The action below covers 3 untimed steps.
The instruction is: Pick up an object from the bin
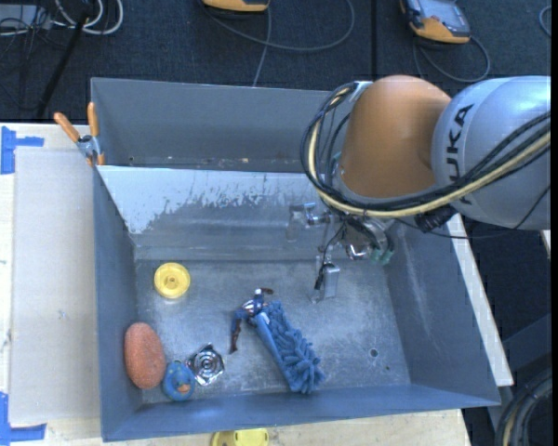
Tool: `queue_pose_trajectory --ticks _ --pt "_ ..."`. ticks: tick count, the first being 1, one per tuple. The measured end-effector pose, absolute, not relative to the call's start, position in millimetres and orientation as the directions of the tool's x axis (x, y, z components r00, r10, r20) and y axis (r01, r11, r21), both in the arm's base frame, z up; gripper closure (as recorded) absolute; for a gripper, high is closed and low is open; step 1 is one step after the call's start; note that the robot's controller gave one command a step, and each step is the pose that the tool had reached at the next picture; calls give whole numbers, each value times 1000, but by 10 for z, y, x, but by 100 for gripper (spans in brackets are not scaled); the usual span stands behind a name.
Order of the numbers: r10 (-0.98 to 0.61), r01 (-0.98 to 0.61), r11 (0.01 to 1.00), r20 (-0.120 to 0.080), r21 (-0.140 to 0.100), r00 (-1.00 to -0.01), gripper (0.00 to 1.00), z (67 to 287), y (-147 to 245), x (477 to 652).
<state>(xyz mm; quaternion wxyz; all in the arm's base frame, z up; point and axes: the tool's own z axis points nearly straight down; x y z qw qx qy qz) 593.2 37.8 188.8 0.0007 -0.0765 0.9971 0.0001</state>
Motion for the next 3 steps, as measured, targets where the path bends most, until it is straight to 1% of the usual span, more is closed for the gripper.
queue_pose_trajectory --ticks 1,2,3 --pt "-170 -170 986 -3 2 -986 0 1861 774 5979" --pt "-454 -454 891 0 1 -891 0 1655 837 5454" --pt "-347 -347 938 -1 1 -938 0 1421 759 5478"
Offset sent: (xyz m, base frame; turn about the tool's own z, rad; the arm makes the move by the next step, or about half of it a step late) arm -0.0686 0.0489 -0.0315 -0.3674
